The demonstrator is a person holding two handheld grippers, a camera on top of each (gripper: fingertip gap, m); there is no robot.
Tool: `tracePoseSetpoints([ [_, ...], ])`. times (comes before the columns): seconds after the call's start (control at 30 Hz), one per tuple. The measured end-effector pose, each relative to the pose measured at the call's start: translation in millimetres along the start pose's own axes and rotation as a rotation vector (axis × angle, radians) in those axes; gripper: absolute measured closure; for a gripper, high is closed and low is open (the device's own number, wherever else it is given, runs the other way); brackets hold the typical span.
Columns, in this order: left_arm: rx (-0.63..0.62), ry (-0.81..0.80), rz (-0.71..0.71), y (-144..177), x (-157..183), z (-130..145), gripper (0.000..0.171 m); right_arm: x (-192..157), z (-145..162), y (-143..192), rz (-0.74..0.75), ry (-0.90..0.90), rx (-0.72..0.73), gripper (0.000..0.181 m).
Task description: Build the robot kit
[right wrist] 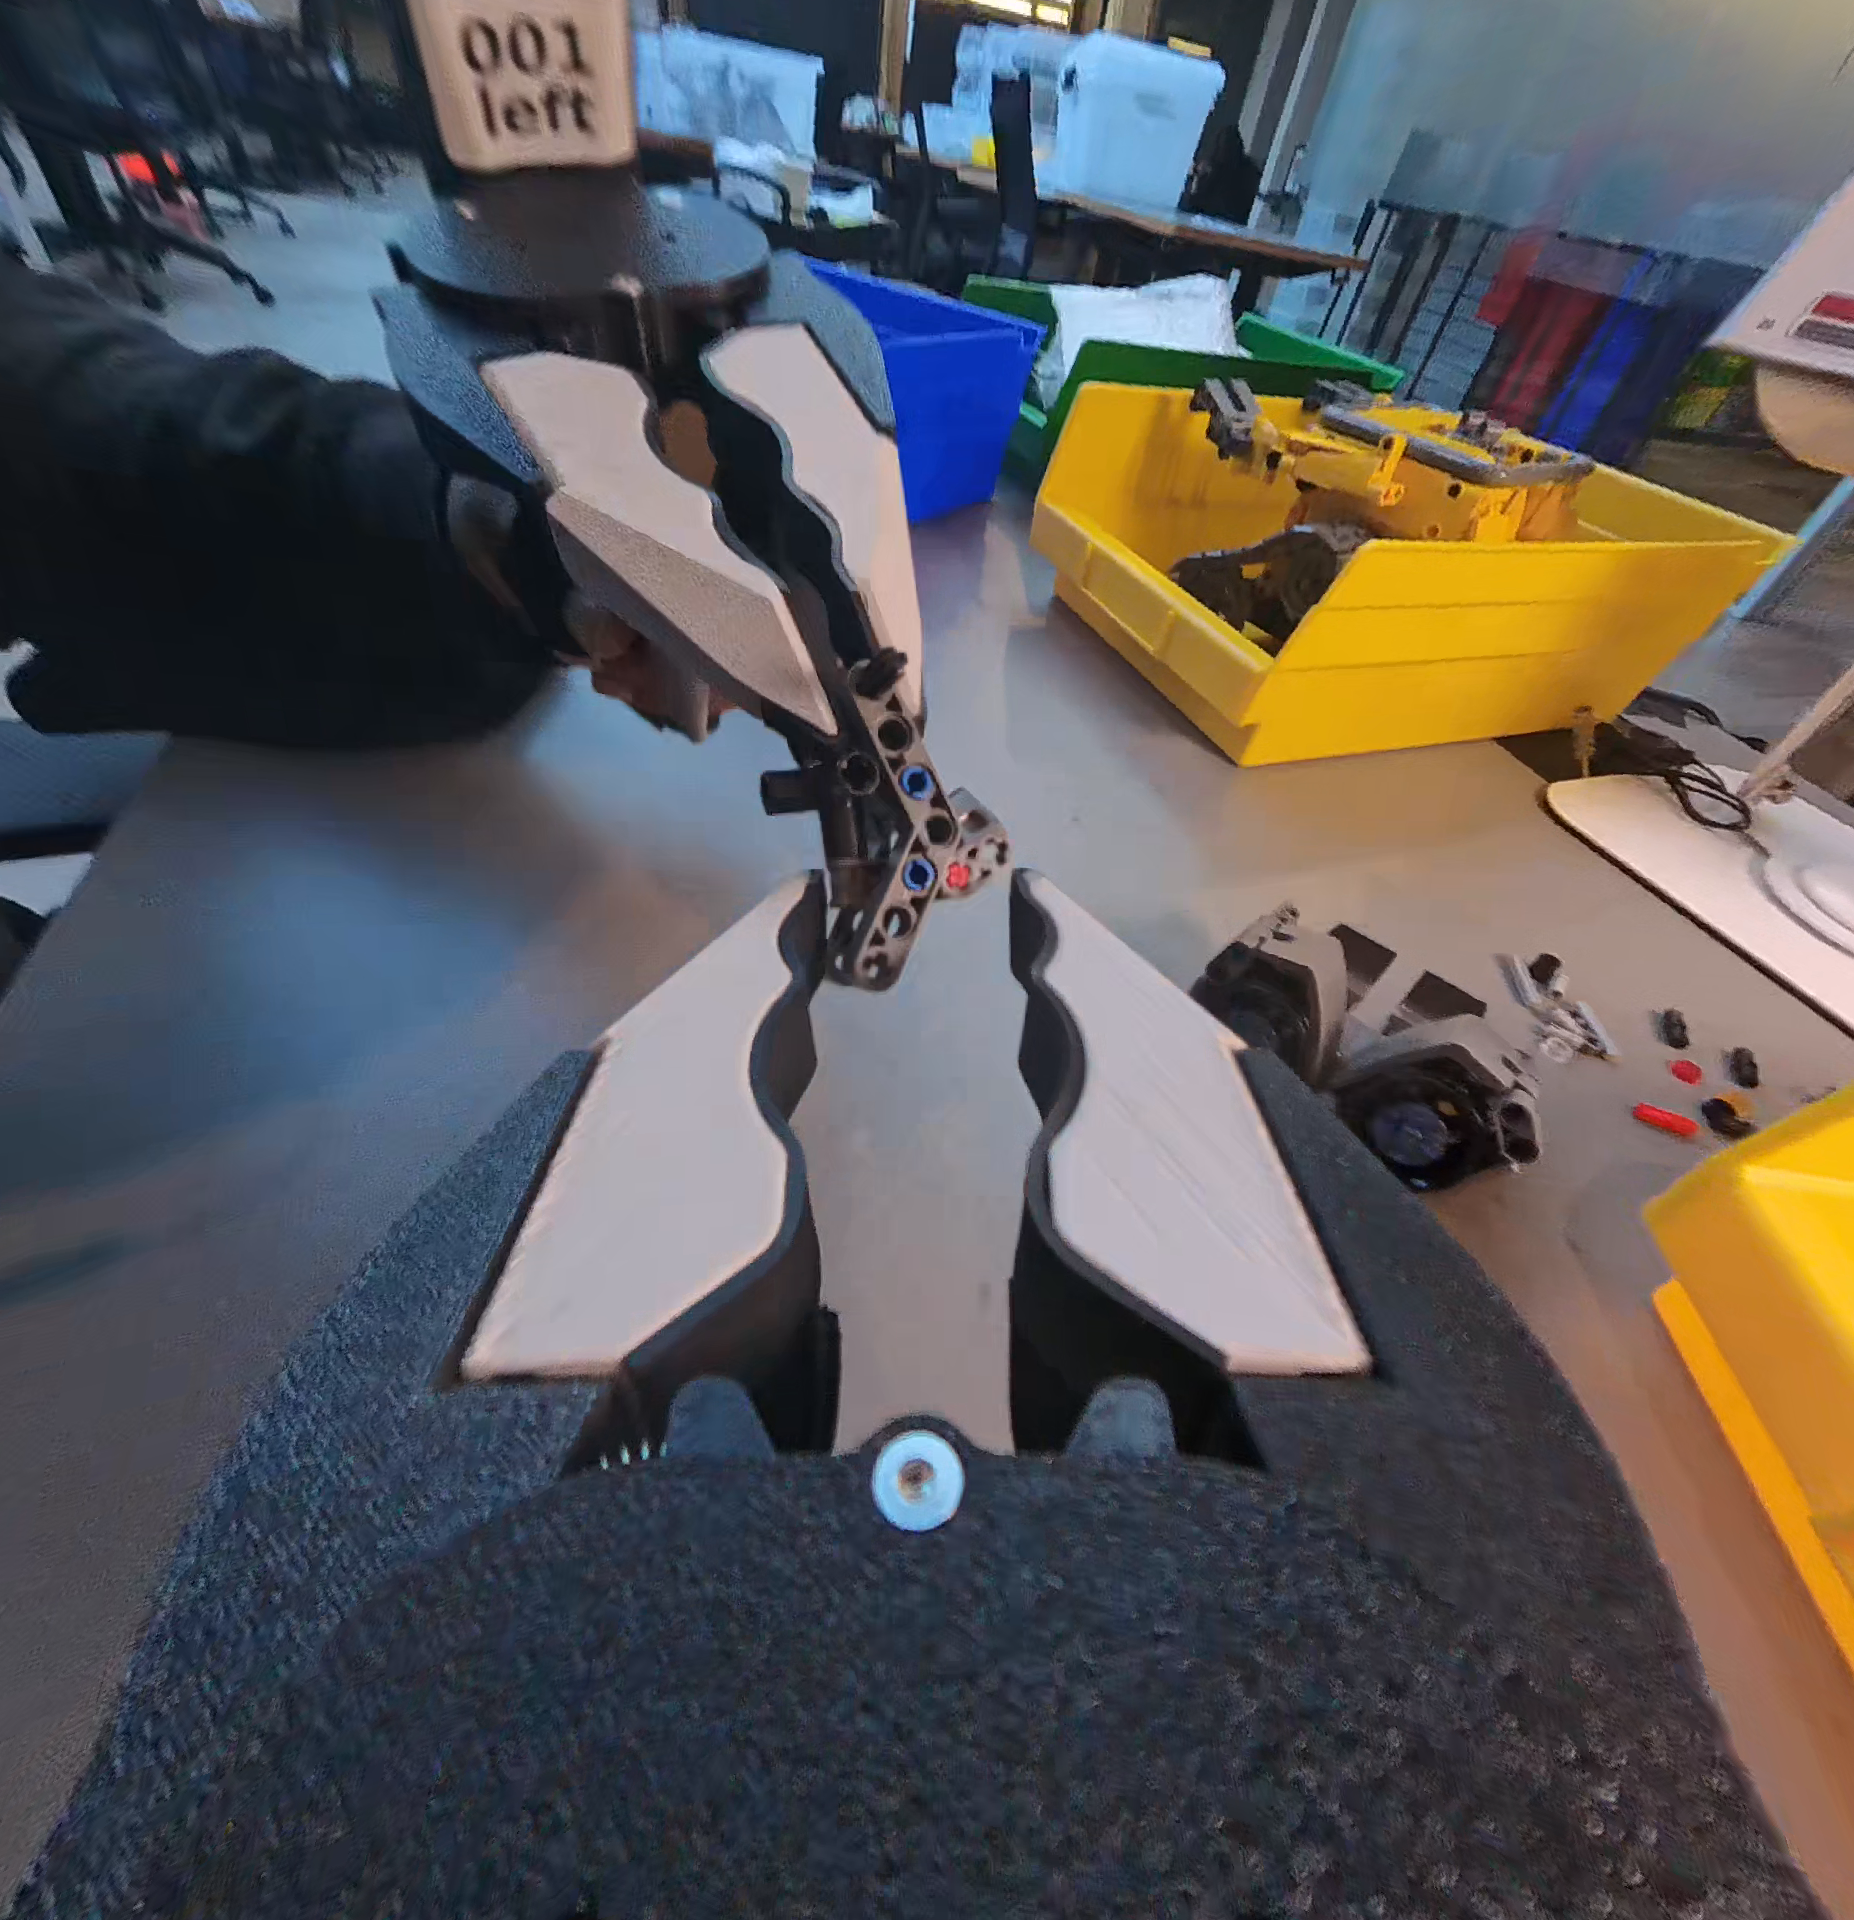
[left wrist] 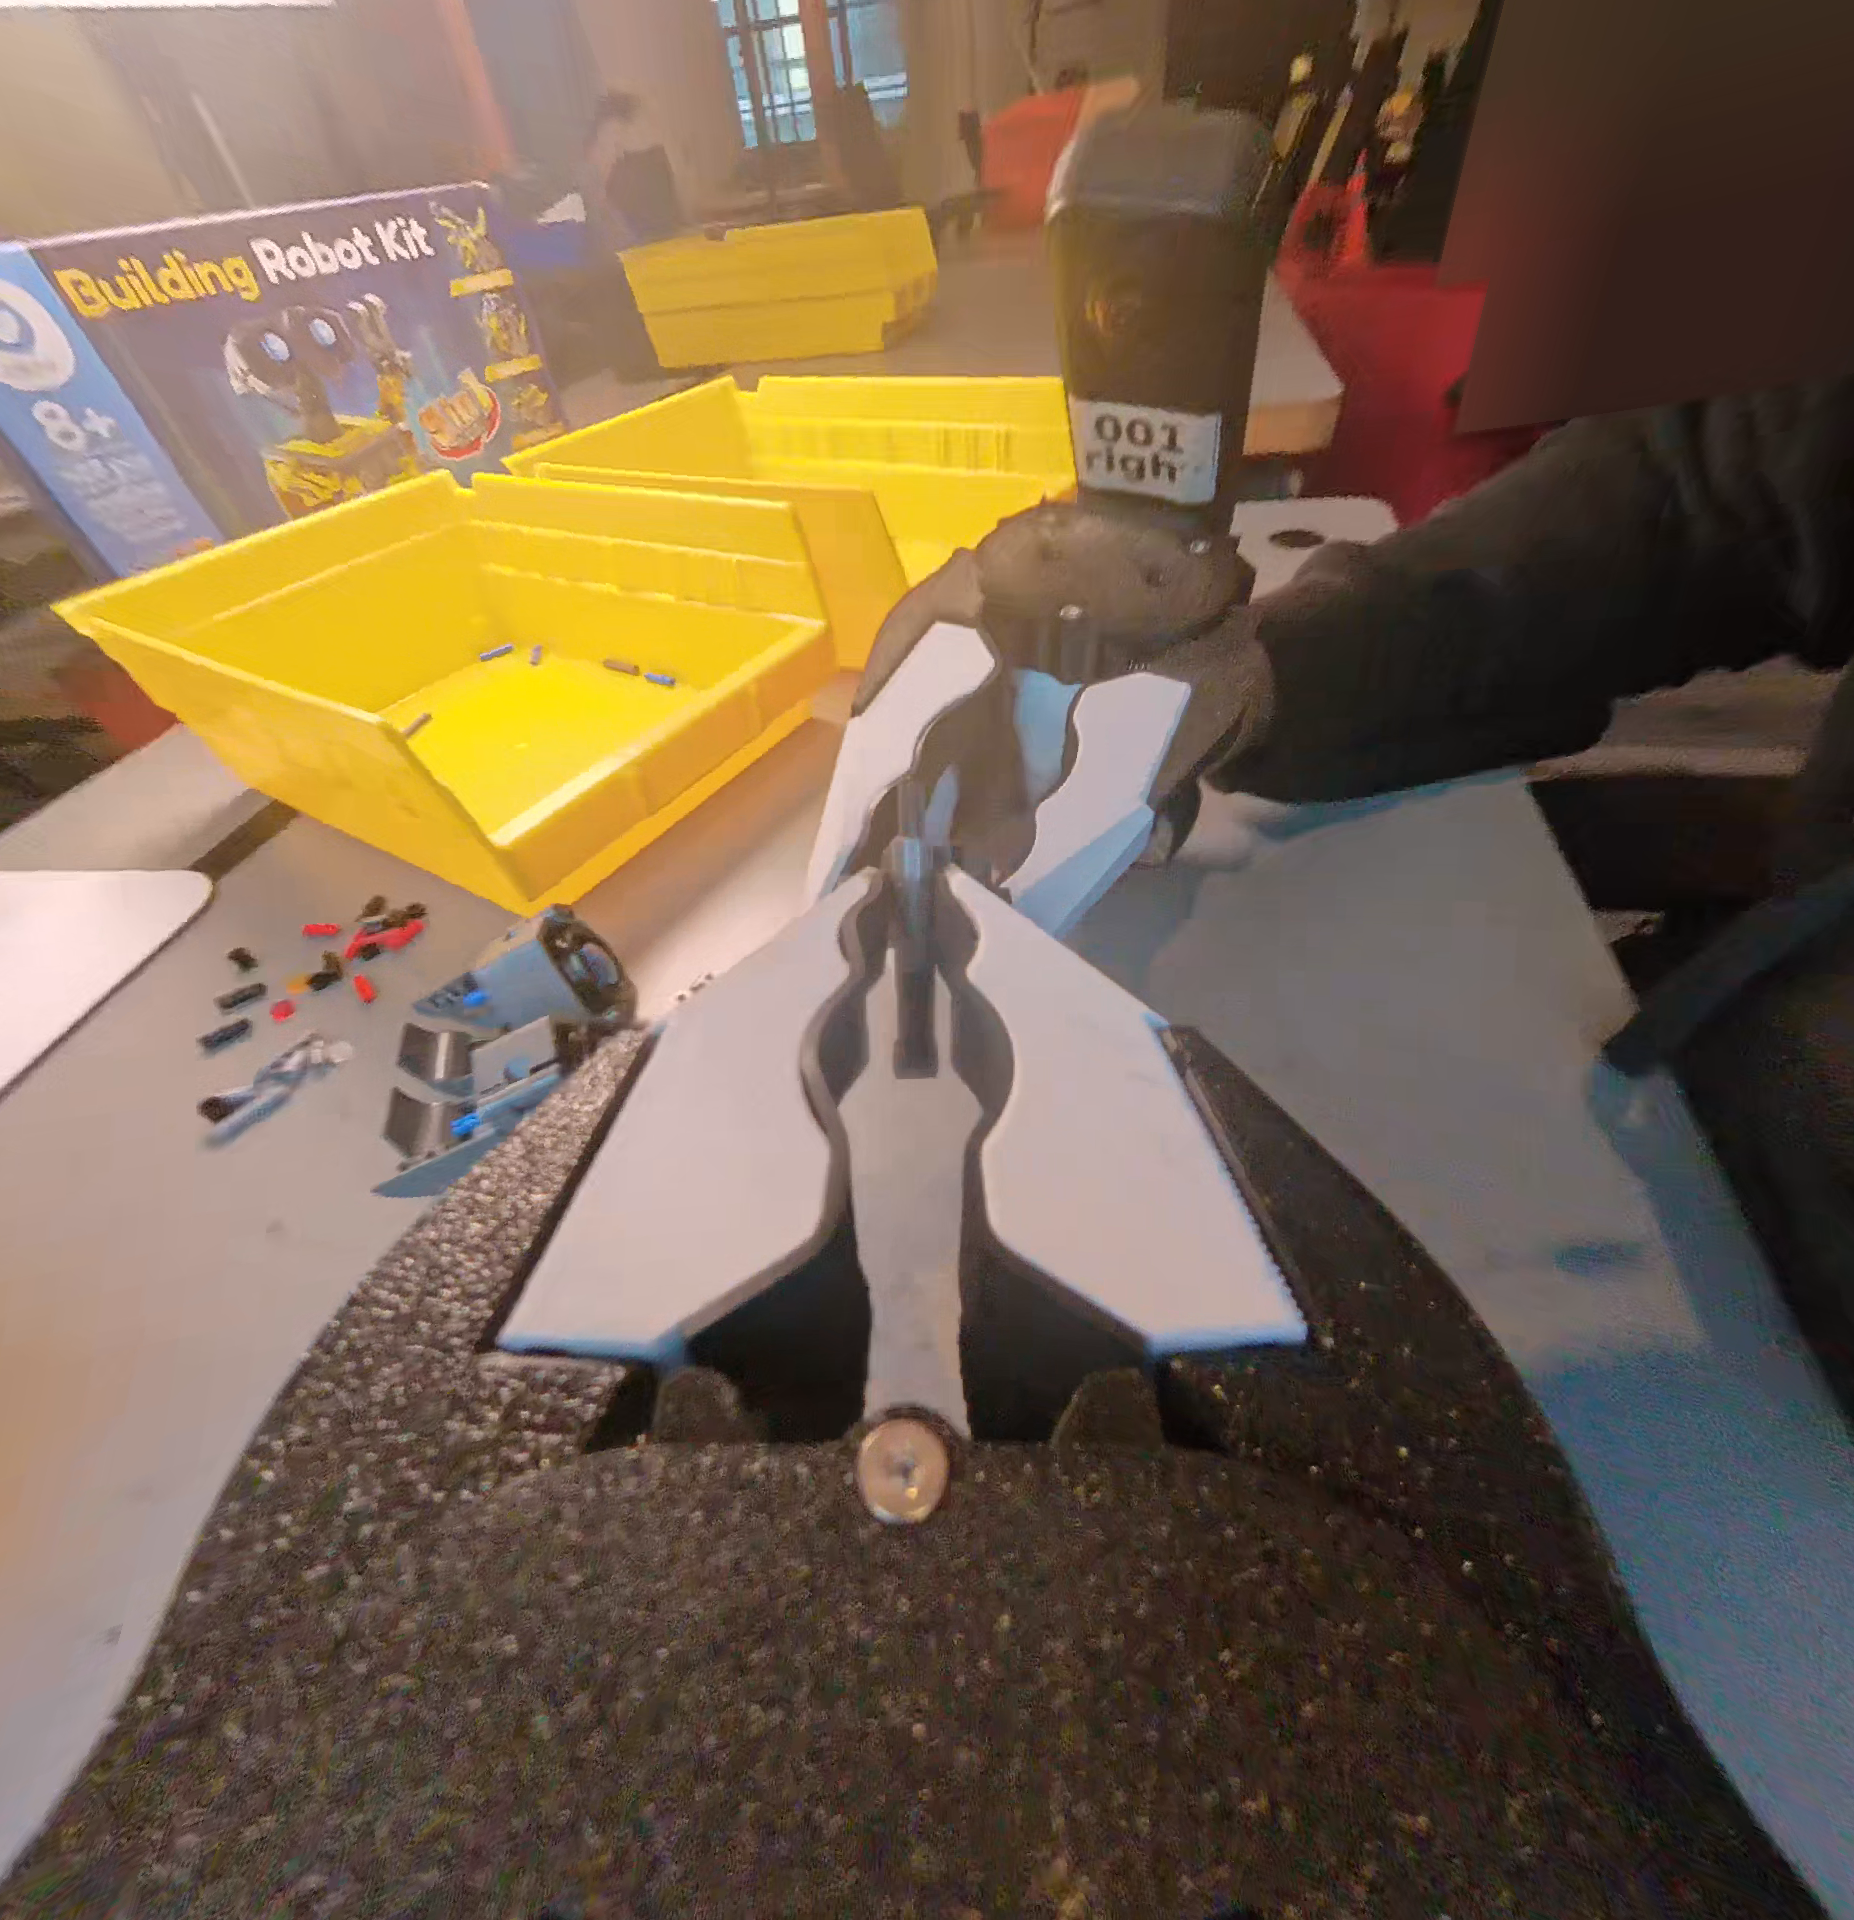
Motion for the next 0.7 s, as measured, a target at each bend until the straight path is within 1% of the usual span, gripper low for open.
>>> tracePoseSetpoints([
  [0.07,-0.099,-0.189,-0.084,0.9,-1.3,9.6,0.165,5.8,3.1,4.4,0.025,0.029,-0.032,0.135],
  [0.1,-0.146,-0.285,-0.127,1.3,-2.1,14.3,0.165,8.0,1.7,8.2,0.035,0.042,-0.025,0.135],
  [0.2,-0.265,-0.565,-0.213,-1.5,0.4,27.7,0.165,7.2,-4.5,15.8,0.046,0.088,0.003,0.137],
  [0.27,-0.295,-0.668,-0.226,-6.4,4.8,32.7,0.165,1.3,-5.0,15.7,0.025,0.099,0.005,0.145],
  [0.4,-0.298,-0.733,-0.232,-13.2,9.2,33.2,0.165,-3.3,2.0,11.2,0.022,0.116,-0.023,0.16],
  [0.47,-0.299,-0.74,-0.226,-14.9,11.2,33.7,0.165,-5.8,4.8,8.8,0.027,0.146,-0.038,0.163],
  [0.53,-0.289,-0.719,-0.213,-16.0,12.8,34.0,0.165,-8.1,5.1,7.6,0.043,0.188,-0.039,0.179],
  [0.6,-0.283,-0.698,-0.209,-15.6,12.0,34.5,0.165,-8.9,5.8,7.3,0.06,0.225,-0.04,0.181],
  [0.7,-0.283,-0.688,-0.214,-14.8,9.6,35.9,0.165,-10.6,5.5,6.9,0.058,0.226,-0.032,0.181],
])
Point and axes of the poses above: each gripper's, where its closed fingertips meet, y back along the fingers, z out of its underside, x = y × z across the jaws, the point moved 5 cm from there along y, back along the fingers, and after that the axes turned 11 degrees about -y, right-handed, at the moved point
